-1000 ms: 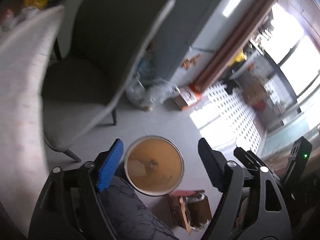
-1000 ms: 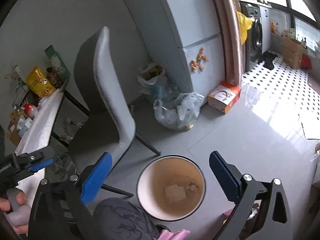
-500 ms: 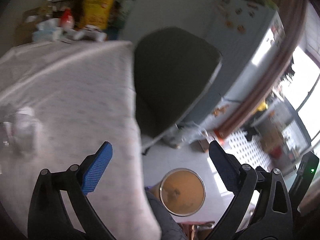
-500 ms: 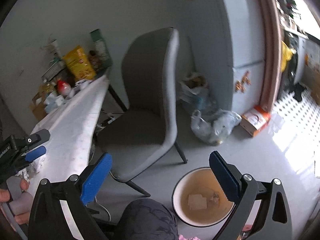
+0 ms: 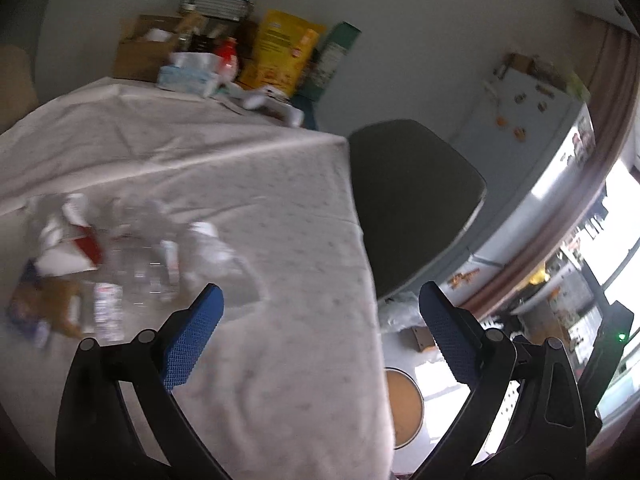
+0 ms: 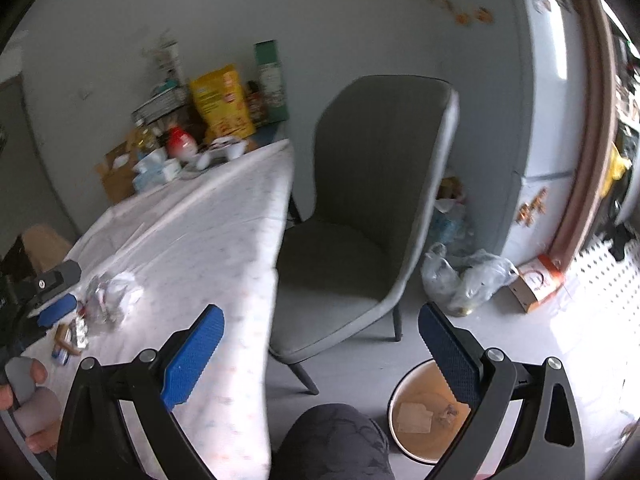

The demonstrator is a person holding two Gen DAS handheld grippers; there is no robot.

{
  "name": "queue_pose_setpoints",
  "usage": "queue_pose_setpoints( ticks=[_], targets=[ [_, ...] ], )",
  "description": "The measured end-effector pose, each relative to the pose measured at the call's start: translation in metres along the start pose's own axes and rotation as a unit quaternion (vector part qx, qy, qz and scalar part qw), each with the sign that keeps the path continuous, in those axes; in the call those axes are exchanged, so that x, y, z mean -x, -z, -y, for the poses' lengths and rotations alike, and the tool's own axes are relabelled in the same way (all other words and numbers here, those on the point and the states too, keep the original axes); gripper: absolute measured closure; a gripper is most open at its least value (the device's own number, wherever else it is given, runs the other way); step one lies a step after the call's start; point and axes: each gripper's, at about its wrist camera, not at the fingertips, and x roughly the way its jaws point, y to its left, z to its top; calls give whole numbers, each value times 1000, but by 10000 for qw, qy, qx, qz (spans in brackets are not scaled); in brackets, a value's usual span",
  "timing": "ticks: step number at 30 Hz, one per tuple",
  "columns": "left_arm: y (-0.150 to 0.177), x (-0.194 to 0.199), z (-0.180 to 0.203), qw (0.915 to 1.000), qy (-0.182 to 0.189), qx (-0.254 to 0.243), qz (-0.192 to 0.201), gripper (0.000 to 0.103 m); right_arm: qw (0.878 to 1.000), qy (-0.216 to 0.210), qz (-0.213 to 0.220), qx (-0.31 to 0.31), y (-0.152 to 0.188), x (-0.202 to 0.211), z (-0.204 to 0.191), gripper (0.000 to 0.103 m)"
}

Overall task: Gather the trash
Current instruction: 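Move the right gripper back over the table toward the remaining trash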

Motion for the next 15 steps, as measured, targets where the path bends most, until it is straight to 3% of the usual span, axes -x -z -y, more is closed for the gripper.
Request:
queue_pose_setpoints(
  ticks=[7,15],
  targets=[
    [4,21,-39,9993,-235,262,81,6,9986,-344,-219,348,-4,-8,-47,8],
    [9,40,-71,9971,-593,438,183,6,9967,-600,-106,545,-6,-10,-81,8]
  ],
)
